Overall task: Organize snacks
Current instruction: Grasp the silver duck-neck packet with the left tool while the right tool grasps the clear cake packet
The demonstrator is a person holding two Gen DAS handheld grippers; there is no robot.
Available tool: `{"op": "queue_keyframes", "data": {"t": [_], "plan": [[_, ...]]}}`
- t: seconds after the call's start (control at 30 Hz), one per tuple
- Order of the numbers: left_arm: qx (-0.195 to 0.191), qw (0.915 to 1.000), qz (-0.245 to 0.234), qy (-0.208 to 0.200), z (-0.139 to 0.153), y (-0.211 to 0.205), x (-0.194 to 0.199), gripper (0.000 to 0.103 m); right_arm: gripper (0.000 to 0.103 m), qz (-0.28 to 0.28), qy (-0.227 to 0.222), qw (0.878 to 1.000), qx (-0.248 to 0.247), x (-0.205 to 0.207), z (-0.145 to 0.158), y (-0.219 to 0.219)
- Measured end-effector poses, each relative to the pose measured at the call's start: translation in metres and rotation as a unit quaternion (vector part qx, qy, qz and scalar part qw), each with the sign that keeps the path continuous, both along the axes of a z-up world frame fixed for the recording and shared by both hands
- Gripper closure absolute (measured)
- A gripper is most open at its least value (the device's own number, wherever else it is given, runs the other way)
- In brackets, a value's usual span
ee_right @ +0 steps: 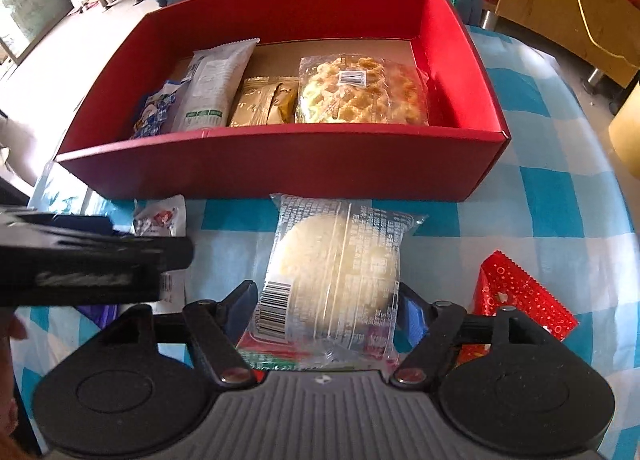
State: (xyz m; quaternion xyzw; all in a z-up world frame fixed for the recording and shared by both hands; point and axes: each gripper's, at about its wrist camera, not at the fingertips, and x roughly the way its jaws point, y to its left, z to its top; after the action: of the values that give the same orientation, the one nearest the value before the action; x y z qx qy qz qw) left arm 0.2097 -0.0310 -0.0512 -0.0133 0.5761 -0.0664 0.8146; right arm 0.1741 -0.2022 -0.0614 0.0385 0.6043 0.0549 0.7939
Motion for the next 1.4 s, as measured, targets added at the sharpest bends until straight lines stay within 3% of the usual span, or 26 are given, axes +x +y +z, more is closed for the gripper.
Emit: {"op": "queue_keyframes", "data": {"t": [0.2,0.33,0.63,0.97,1.13,1.4], "plan": [[0.032,0.9993,-0.015,-0.011,-0.01,-0.021,-0.001,0.023,0.042,0.001,-0.004,1.0,-0.002,-0.006,0.004,-0.009],[-0.005,0.9993,-0.037,-0.003,-0.005,-0.025,-0.009,0.04,0.043,0.006,-0.005,1.0,-0.003,-0.009,0.004,-0.012],[-0.034,0.9983,-0.047,0.002,-0.005,-0.023,-0.01,0.039,0.044,-0.011,-0.008,1.0,0.009,-0.015,0.008,-0.025],[0.004,0.999,-0.041,-0.015,-0.008,-0.037,-0.006,0.03,0.044,-0.019,-0.009,1.0,0.013,-0.014,0.008,-0.029],[0.024,0.9986,-0.039,-0.025,-0.007,-0.041,-0.008,0.039,0.044,-0.018,-0.008,1.0,0.012,-0.014,0.008,-0.028],[0.002,0.9994,-0.028,-0.022,0.002,-0.026,-0.013,0.04,0.046,-0.025,-0.018,0.999,0.02,-0.011,0.015,-0.029]]}}
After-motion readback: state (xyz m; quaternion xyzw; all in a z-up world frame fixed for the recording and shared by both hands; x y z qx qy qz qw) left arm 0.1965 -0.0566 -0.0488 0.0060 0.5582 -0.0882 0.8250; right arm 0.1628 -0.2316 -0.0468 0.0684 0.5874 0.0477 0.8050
